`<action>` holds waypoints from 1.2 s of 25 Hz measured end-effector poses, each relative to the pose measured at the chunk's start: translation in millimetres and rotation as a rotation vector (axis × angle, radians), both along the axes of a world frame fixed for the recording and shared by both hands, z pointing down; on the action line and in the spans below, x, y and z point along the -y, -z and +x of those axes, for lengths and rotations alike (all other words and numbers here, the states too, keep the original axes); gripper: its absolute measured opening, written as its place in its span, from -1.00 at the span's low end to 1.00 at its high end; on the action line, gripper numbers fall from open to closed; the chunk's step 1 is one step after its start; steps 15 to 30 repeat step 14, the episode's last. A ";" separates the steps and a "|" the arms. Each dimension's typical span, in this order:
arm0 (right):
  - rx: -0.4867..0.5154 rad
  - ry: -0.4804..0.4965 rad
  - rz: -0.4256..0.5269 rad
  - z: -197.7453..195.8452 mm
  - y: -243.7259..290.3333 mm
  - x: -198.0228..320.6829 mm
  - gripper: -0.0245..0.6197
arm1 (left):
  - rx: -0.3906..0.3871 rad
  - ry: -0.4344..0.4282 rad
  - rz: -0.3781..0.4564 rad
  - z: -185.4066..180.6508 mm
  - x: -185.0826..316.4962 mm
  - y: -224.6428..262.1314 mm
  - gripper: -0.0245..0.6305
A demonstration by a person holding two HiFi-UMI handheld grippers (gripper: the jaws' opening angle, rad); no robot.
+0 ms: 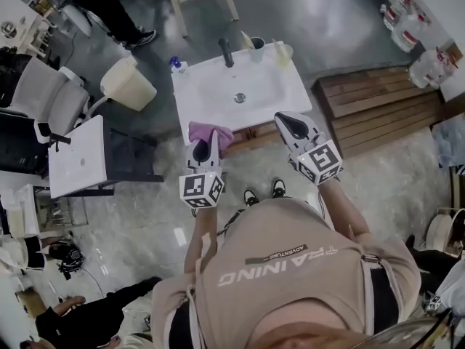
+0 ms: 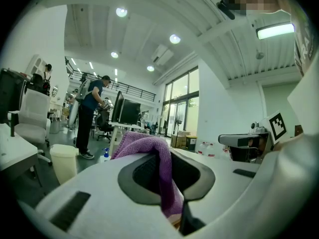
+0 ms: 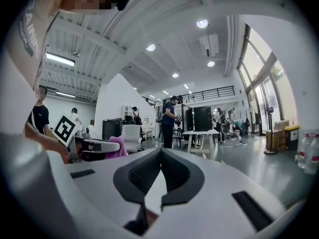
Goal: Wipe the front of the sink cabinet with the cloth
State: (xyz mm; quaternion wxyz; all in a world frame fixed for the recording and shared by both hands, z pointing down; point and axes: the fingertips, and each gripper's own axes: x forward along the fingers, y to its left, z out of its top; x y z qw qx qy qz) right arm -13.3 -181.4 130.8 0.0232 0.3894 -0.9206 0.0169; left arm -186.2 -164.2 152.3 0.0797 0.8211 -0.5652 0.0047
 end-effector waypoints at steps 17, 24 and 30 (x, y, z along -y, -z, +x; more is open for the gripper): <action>-0.007 0.005 -0.028 4.7 -7.9 6.1 -0.89 | -0.006 -0.007 -0.001 3.4 8.6 -0.1 -0.81; -0.007 0.005 -0.028 4.7 -7.9 6.1 -0.89 | -0.006 -0.007 -0.001 3.4 8.6 -0.1 -0.81; -0.007 0.005 -0.028 4.7 -7.9 6.1 -0.89 | -0.006 -0.007 -0.001 3.4 8.6 -0.1 -0.81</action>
